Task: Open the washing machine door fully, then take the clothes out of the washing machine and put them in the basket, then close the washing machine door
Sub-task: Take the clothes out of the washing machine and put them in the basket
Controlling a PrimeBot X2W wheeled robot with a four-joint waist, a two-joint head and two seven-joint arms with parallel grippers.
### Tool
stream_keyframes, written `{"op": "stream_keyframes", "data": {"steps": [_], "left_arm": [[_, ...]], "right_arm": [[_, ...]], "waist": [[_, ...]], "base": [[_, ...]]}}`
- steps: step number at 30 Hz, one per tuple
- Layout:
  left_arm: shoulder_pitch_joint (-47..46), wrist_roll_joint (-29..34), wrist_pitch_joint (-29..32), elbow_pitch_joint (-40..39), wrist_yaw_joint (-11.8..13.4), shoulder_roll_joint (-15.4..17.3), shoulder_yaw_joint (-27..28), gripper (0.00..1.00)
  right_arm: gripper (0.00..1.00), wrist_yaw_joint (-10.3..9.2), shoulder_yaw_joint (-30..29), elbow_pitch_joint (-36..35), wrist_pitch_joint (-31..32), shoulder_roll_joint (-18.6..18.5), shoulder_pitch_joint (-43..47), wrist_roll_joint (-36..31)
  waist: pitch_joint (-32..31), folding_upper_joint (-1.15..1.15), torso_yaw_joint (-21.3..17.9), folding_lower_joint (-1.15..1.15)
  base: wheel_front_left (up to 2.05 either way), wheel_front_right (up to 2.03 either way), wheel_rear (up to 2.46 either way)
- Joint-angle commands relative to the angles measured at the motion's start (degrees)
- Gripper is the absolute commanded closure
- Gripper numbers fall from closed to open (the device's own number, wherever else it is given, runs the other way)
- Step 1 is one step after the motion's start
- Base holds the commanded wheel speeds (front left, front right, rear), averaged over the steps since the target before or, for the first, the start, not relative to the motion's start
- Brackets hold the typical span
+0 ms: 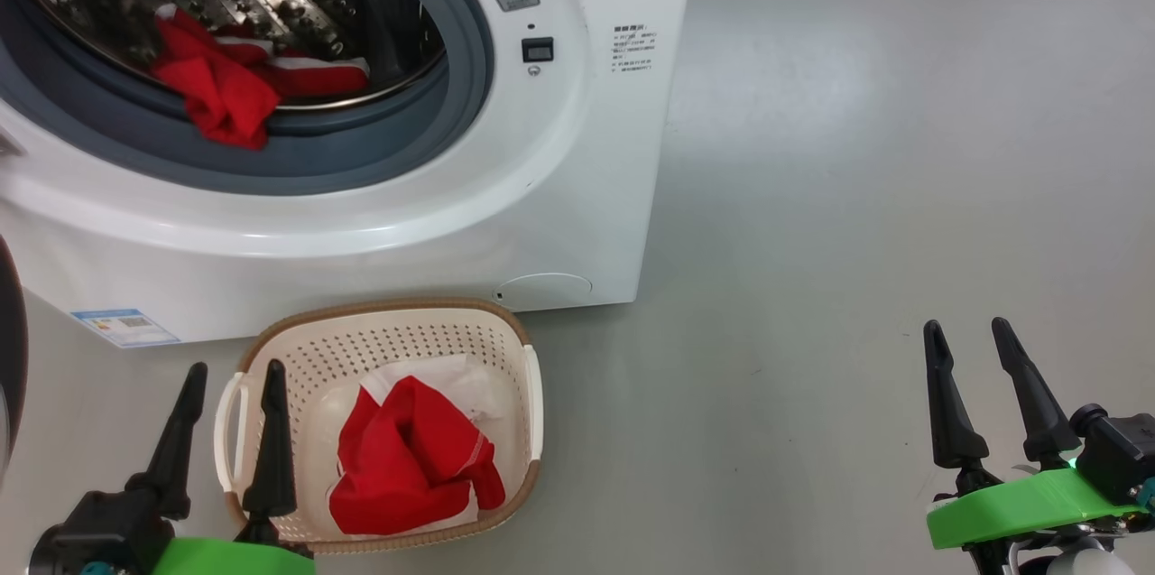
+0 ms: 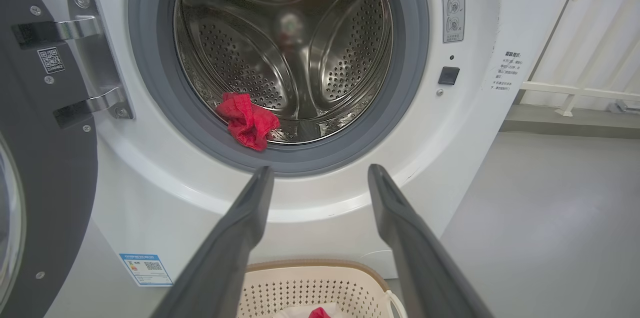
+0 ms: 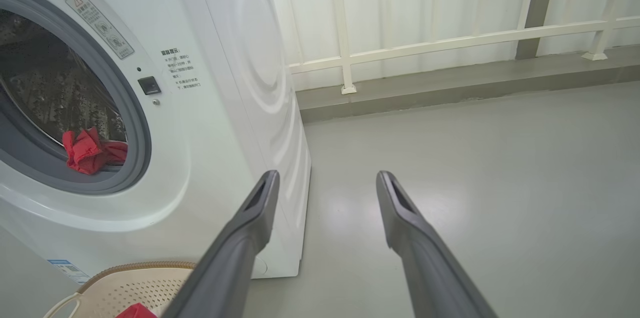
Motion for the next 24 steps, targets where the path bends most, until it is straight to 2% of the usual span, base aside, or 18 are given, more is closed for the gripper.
{"op": "stream_keyframes", "data": {"steps": [1, 14, 24], "left_arm": [[0.29, 0.58, -0.28, -1.81, -0.31, 0.4, 2.04, 0.0], [-0.21, 1.06, -0.28, -1.86, -0.31, 0.25, 1.78, 0.0], [-6.86, 3.56, -0.28, 1.59, -0.3, 0.32, 0.59, 0.0]], "right_arm": [[0.0, 0.37, 0.83, -1.42, -0.36, -0.44, 0.0, 0.09], [0.0, 0.37, 0.9, -1.5, -0.36, -0.44, -0.61, 0.2], [0.0, 0.37, 1.48, -2.13, -0.36, -0.44, -2.98, 0.53]], "waist": [[-0.01, 0.0, 0.02, 0.0], [0.86, 0.0, 0.04, 0.0], [5.03, 0.0, 0.25, 0.0]], "base": [[0.0, 0.0, 0.0], [0.0, 0.0, 0.0], [0.0, 0.0, 0.0]]}}
